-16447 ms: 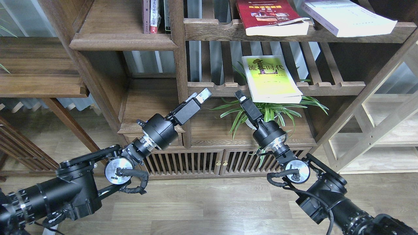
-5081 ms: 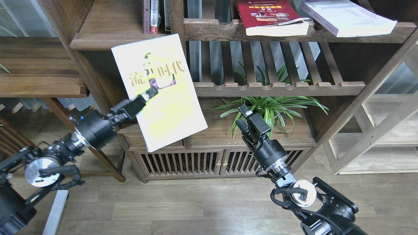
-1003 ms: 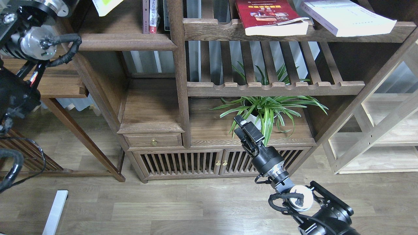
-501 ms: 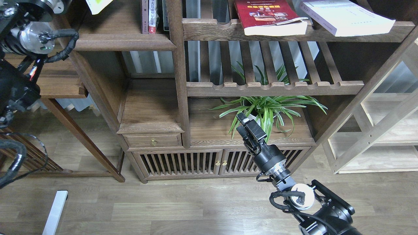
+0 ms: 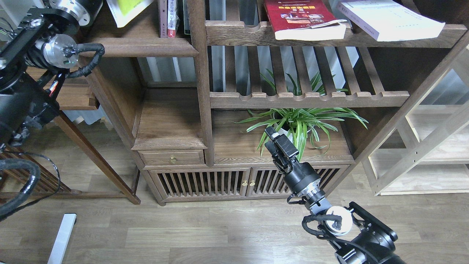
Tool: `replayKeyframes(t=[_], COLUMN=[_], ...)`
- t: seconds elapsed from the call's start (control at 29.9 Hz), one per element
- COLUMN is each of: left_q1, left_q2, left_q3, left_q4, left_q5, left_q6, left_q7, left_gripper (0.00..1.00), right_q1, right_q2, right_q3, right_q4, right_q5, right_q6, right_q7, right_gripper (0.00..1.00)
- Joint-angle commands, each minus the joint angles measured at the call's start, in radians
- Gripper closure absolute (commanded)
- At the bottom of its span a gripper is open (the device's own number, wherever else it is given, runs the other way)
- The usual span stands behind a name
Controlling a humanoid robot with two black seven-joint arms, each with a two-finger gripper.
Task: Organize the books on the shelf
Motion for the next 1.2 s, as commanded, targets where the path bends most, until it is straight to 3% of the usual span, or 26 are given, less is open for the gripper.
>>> replayKeyframes(t=[0.0,0.3,0.84,1.04,1.17], left_q1=[-0.002,-0.011,-0.048,-0.059,-0.059], left_q2=[-0.001,-0.010,-0.056,-0.078,-0.087], left_q3=[0.029,0.046,0.080,0.083,0.083], left_q4=[0.000,0.014,0.092,0.127,0.126], left_q5=[0.000,0.000,0.000,0.000,0.000], left_q6=[0.006,0.010,0.017,0.019,0.046], left_q7=[-0.003,-0.005,-0.068,-0.077,-0.079], left_gripper=[1.00,0.99,0.94,0.80,0.76], right_q1=[-0.002,-0.002,-0.011,-0.011,-0.008], right_q2=[0.004,0.005,-0.006,-0.019,-0.019], right_q3=[-0.001,0.000,0.003,0.005,0.003], right_q4=[0.000,0.001,0.001,0.001,0.001], right_q5=[0.000,0.000,0.000,0.000,0.000], right_q6=[0.000,0.000,0.000,0.000,0.000], right_q7=[0.000,0.002,0.000,0.002,0.000], right_gripper=[0.13,0.13,0.13,0.13,0.13])
